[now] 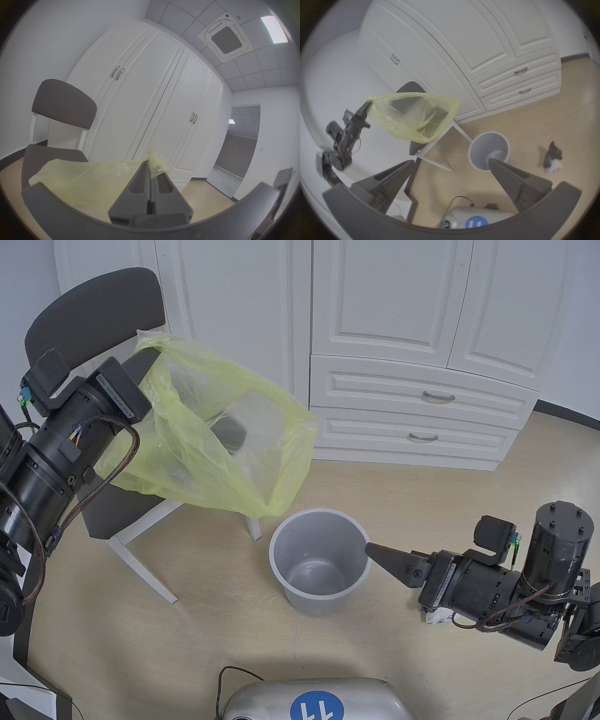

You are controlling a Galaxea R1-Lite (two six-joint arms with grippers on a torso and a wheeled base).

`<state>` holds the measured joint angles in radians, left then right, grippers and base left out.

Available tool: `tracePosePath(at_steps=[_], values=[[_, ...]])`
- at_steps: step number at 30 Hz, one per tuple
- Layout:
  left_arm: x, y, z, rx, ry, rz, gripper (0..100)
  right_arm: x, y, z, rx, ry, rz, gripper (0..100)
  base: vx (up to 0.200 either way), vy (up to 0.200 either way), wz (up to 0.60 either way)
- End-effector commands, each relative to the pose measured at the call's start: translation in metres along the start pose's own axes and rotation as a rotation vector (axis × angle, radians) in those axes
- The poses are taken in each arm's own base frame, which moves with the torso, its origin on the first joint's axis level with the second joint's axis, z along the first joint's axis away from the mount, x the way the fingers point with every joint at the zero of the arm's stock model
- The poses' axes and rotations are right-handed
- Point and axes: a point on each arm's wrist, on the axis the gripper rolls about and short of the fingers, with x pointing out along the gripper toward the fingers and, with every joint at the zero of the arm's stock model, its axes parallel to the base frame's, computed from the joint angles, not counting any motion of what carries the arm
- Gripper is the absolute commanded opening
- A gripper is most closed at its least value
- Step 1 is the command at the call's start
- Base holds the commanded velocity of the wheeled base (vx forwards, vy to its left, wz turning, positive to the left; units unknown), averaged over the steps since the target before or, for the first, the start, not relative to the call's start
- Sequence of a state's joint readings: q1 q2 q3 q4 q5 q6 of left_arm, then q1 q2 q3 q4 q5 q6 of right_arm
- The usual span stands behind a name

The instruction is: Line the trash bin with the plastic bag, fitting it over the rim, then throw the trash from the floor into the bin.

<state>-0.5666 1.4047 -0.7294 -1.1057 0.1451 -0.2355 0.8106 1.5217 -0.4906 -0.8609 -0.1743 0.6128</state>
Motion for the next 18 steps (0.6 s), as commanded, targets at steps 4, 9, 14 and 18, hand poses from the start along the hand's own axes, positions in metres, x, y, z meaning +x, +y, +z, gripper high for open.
tracePosePath(at_steps=[4, 9, 14, 18], values=[[-0.008, -0.013, 0.010, -0.030, -0.042, -0.031, 0, 0.028, 0.010, -0.009, 0.079, 0.030, 0.011, 100, 0.000, 0.000, 0.00], [-0.018, -0.015, 0.020, -0.036, -0.068, -0.051, 0, 0.032, 0.003, -0.003, 0.088, 0.005, -0.015, 100, 0.000, 0.000, 0.00], [-0.027, -0.021, 0.029, -0.053, -0.087, -0.086, 0, 0.038, -0.003, 0.009, 0.103, -0.038, -0.039, 100, 0.000, 0.000, 0.00], [-0.037, -0.026, 0.029, -0.061, -0.077, -0.118, 0, 0.036, -0.007, 0.021, 0.117, -0.093, -0.037, 100, 0.000, 0.000, 0.00]])
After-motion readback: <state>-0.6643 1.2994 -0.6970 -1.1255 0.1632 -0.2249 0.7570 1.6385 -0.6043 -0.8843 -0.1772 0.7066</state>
